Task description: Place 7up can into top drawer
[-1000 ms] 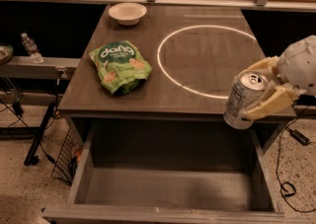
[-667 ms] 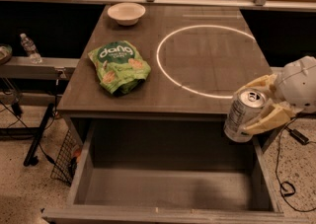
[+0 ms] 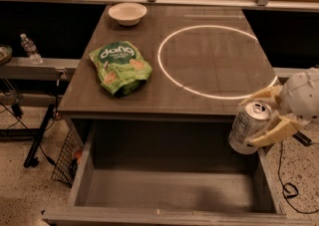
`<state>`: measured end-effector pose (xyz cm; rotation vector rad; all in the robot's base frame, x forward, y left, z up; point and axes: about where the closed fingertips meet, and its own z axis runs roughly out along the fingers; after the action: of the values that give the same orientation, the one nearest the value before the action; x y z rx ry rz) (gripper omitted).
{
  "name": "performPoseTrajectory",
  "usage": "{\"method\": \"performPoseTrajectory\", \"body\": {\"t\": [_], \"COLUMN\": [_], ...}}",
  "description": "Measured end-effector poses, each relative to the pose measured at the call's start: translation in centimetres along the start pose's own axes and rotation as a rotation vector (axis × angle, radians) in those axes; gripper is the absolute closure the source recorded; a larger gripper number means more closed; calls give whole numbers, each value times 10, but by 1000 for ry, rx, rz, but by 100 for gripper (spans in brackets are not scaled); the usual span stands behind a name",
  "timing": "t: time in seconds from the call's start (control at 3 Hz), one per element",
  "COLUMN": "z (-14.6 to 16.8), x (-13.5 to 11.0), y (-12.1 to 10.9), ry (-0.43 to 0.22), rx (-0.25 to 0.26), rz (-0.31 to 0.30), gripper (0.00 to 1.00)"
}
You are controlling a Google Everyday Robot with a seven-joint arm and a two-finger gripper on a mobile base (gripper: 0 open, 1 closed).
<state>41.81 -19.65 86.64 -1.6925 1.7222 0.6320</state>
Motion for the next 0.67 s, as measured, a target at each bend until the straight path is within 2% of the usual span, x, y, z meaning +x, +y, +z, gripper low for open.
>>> {"method": "performPoseTrajectory", "body": {"t": [0.33,0.67], "z": [10,21], "x": [25,43], "y": [34,50], "ry": [13,18], "rx": [-25,-38], "rz": [-2,-13], "gripper": [100,100]}}
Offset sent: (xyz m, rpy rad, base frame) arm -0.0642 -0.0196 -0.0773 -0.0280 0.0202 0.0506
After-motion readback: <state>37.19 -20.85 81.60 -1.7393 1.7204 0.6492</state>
